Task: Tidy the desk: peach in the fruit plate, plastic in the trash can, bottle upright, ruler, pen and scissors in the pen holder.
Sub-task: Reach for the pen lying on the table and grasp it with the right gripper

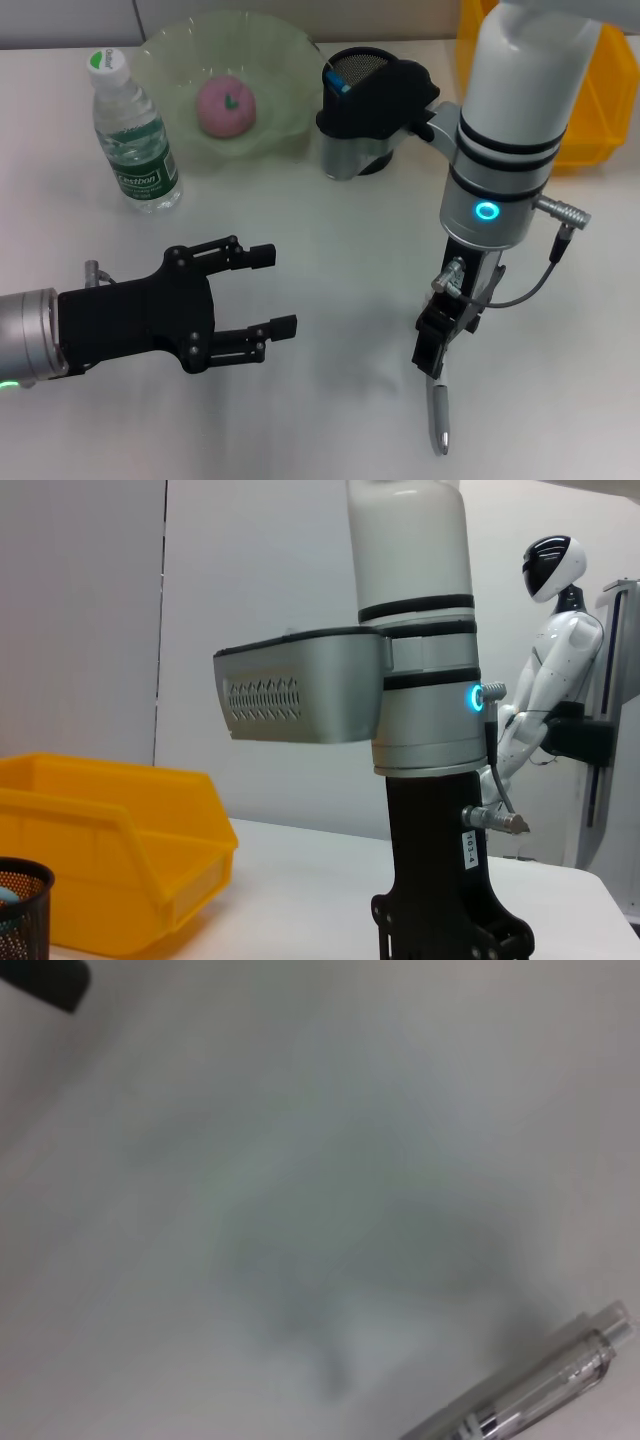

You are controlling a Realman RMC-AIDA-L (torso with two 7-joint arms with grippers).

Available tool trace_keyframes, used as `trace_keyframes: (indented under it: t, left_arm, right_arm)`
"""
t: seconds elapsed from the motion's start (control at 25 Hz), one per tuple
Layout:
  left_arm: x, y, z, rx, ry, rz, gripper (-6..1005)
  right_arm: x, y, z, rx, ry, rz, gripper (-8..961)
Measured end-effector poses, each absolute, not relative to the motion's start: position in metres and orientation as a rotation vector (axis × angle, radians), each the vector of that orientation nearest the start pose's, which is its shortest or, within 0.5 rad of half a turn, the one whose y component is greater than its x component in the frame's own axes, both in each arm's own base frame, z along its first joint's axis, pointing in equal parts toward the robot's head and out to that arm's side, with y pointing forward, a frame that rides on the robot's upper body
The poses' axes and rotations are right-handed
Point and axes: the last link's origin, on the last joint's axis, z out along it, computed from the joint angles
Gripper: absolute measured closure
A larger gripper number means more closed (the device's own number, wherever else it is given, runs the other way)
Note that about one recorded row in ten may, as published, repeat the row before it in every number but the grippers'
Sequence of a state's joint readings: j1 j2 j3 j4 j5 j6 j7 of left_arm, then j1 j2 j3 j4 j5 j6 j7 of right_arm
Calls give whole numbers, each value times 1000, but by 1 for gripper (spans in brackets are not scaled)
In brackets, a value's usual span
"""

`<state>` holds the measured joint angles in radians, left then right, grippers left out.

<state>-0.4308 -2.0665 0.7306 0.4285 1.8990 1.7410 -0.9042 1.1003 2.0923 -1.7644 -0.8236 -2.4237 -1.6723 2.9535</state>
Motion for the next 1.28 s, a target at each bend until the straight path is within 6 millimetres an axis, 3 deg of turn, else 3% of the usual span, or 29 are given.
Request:
trace_keyframes:
  t: [1.28]
  left_arm:
    - [-278,258,-29,-2781,-281,-975,225]
  right_arm:
    - [128,340,-94,-2553,1044,-1158,313]
